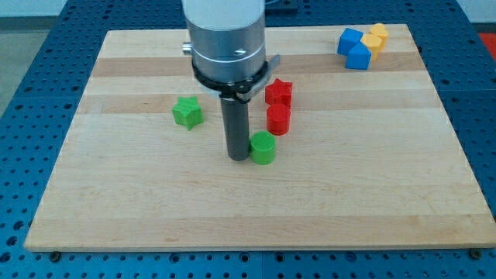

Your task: Move the green star to the bottom of the green circle

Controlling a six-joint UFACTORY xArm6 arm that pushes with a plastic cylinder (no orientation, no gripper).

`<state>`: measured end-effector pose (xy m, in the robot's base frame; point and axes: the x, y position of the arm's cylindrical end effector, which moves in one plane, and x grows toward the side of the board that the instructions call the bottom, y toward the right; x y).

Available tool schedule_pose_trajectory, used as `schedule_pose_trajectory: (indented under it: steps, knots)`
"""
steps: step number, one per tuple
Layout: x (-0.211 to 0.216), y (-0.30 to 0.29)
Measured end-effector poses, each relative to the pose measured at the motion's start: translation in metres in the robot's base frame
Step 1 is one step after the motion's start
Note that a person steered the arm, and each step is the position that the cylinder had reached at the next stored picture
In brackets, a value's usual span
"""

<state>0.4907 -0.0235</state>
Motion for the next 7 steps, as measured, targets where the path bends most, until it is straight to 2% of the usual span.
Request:
schedule_pose_trajectory:
  steps: [3, 4, 6, 7]
  knots:
    - [0.000, 0.021]
    - [0.007, -0.012]
    - [0.012, -0.123]
    - [-0.010, -0.169]
